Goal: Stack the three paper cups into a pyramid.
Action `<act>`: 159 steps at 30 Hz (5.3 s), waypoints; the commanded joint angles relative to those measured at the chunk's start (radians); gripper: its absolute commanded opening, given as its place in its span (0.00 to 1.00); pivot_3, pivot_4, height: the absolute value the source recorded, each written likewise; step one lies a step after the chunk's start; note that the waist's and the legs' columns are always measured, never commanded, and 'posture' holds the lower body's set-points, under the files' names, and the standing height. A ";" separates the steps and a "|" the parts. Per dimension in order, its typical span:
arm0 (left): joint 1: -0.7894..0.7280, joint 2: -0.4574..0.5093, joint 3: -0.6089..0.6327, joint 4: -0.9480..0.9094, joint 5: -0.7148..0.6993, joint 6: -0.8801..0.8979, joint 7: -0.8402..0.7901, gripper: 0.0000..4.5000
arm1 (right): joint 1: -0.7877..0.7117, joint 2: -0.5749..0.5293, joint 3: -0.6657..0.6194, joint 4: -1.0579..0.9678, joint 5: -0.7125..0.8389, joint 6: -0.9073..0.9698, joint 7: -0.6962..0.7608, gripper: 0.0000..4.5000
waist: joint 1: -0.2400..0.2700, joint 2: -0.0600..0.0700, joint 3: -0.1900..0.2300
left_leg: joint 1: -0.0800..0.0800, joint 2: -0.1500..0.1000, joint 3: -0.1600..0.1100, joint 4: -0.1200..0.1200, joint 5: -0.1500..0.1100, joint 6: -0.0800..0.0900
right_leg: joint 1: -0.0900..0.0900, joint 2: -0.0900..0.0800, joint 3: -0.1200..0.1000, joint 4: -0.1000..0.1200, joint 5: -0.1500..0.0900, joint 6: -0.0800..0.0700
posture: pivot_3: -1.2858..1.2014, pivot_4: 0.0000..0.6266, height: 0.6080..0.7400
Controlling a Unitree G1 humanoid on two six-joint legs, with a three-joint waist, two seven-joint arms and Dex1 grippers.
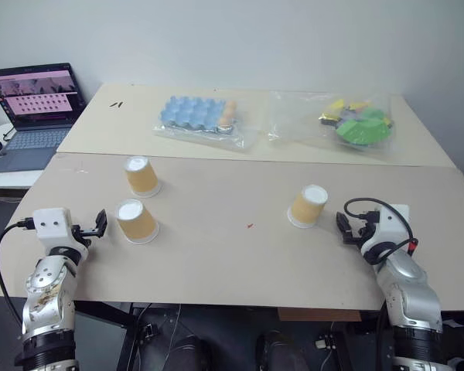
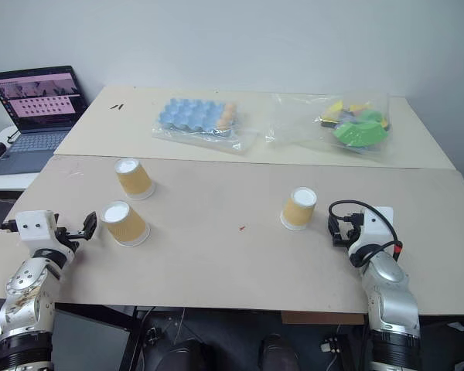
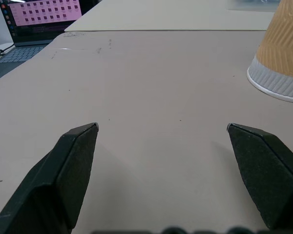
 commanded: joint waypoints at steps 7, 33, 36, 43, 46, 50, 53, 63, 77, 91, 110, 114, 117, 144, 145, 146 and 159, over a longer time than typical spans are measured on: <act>0.013 0.003 -0.003 -0.042 -0.018 0.006 -0.025 1.00 | -0.405 -0.054 -0.038 -0.168 0.136 0.088 -0.021 1.00 | -0.019 0.005 0.003 | 0.001 0.001 0.002 0.001 0.000 0.000 | -0.002 0.001 0.002 0.002 0.002 -0.001 | 0.52 0.24 0.88; 0.248 0.416 -0.081 -0.138 -0.089 -0.005 -0.692 1.00 | -0.483 -0.124 0.491 -0.362 0.204 0.243 0.531 1.00 | 0.010 -0.002 0.000 | -0.003 0.004 0.001 0.001 -0.002 -0.001 | -0.004 0.000 -0.004 0.000 0.000 -0.004 | 0.52 0.24 0.88; 0.155 0.401 -0.141 -0.096 -0.064 -0.022 -0.703 1.00 | -0.476 -0.119 0.480 -0.370 0.195 0.244 0.520 1.00 | 0.006 -0.003 0.000 | -0.004 0.004 0.001 0.002 -0.002 -0.001 | -0.004 0.001 -0.005 0.000 0.000 -0.004 | 0.52 0.24 0.88; -0.027 0.361 -0.255 -0.084 -0.053 -0.017 -0.738 1.00 | -0.442 -0.130 0.442 -0.418 0.194 0.269 0.484 1.00 | -0.004 -0.003 0.000 | -0.004 0.003 0.002 0.002 -0.002 -0.001 | -0.005 0.002 -0.004 0.000 0.000 -0.004 | 0.52 0.24 0.88; -0.066 0.351 -0.275 -0.095 -0.059 -0.006 -0.750 1.00 | -0.429 -0.136 0.432 -0.432 0.191 0.276 0.469 1.00 | -0.004 -0.003 0.000 | -0.005 0.003 0.002 0.002 -0.002 -0.001 | -0.005 0.002 -0.004 0.000 0.000 -0.004 | 0.52 0.24 0.88; -0.117 0.332 -0.279 -0.078 -0.060 0.009 -0.744 1.00 | -0.423 -0.138 0.425 -0.441 0.188 0.283 0.451 1.00 | -0.001 -0.003 0.000 | -0.005 0.004 0.002 0.003 -0.002 -0.001 | -0.005 0.002 -0.004 0.000 0.000 -0.004 | 0.52 0.24 0.88; -0.139 0.320 -0.281 -0.068 -0.054 0.006 -0.739 1.00 | -0.422 -0.141 0.425 -0.440 0.184 0.285 0.445 1.00 | 0.000 -0.003 0.000 | -0.005 0.003 0.002 0.003 -0.002 -0.001 | -0.005 0.002 -0.004 0.000 0.000 -0.004 | 0.52 0.24 0.88; -0.141 0.304 -0.275 -0.063 -0.059 0.039 -0.735 0.67 | -0.436 -0.142 0.419 -0.433 0.186 0.290 0.434 1.00 | 0.000 -0.003 0.000 | -0.005 0.003 0.001 0.003 -0.002 -0.001 | -0.005 0.003 -0.004 0.000 0.000 -0.004 | 0.52 0.24 0.88; -0.395 0.079 -0.493 -0.160 -0.044 0.128 -0.689 0.57 | -0.484 -0.131 0.395 -0.392 0.165 0.282 0.406 1.00 | 0.022 -0.003 0.000 | -0.007 0.001 0.000 0.007 -0.002 0.000 | -0.003 0.002 -0.005 0.000 0.000 -0.003 | 0.52 0.24 0.88; -0.544 -0.062 -0.690 0.100 0.066 -0.001 -0.820 0.83 | -0.466 -0.143 0.362 -0.450 0.174 0.327 0.375 1.00 | 0.001 -0.003 0.000 | -0.009 0.000 -0.001 0.009 -0.002 0.000 | -0.004 0.004 -0.006 0.000 0.000 -0.002 | 0.52 0.24 0.88; -0.432 0.153 -0.395 -0.323 -0.201 0.420 -0.768 0.99 | -0.415 -0.147 0.315 -0.410 0.229 0.329 0.435 1.00 | -0.007 -0.002 0.000 | -0.010 0.004 -0.004 0.011 -0.002 0.001 | -0.004 0.004 -0.006 0.000 0.000 -0.002 | 0.52 0.24 0.88; -0.335 0.185 -0.261 -0.422 -0.207 0.520 -0.582 0.99 | -0.408 -0.140 0.314 -0.396 0.223 0.318 0.443 1.00 | 0.005 -0.002 0.000 | -0.010 0.004 -0.004 0.011 -0.002 0.001 | -0.004 0.004 -0.005 0.001 0.000 -0.002 | 0.52 0.24 0.88; -0.280 0.154 -0.212 -0.403 -0.075 0.456 -0.376 0.99 | -0.405 -0.138 0.312 -0.391 0.219 0.315 0.449 1.00 | 0.016 -0.002 0.000 | -0.010 0.003 -0.006 0.013 -0.002 0.001 | -0.002 0.003 -0.007 0.000 0.000 -0.002 | 0.52 0.24 0.88; -0.729 0.054 -0.262 0.633 0.111 -0.156 -0.357 0.99 | -0.322 -0.227 0.267 -0.506 0.287 0.376 0.448 1.00 | 0.017 -0.003 0.000 | -0.013 -0.002 -0.003 0.013 -0.003 0.002 | -0.002 0.002 -0.011 0.000 0.001 -0.002 | 0.52 0.24 0.88; -0.740 0.055 -0.263 0.648 0.113 -0.165 -0.358 0.99 | -0.321 -0.226 0.268 -0.507 0.287 0.376 0.444 1.00 | 0.017 -0.003 0.000 | -0.012 -0.002 -0.003 0.013 -0.003 0.002 | -0.002 0.002 -0.011 0.000 0.001 -0.002 | 0.52 0.24 0.88; -0.747 0.056 -0.261 0.660 0.112 -0.165 -0.360 0.99 | -0.320 -0.225 0.269 -0.507 0.287 0.376 0.442 1.00 | 0.014 -0.003 0.000 | -0.013 -0.002 -0.004 0.013 -0.003 0.002 | -0.002 0.002 -0.011 0.000 0.001 -0.001 | 0.52 0.24 0.88; -0.749 0.074 -0.244 0.692 0.112 -0.144 -0.370 0.58 | -0.323 -0.221 0.272 -0.502 0.287 0.370 0.416 1.00 | 0.003 -0.003 0.000 | -0.013 -0.002 -0.006 0.013 -0.003 0.002 | -0.002 0.002 -0.011 0.000 0.000 -0.001 | 0.52 0.24 0.88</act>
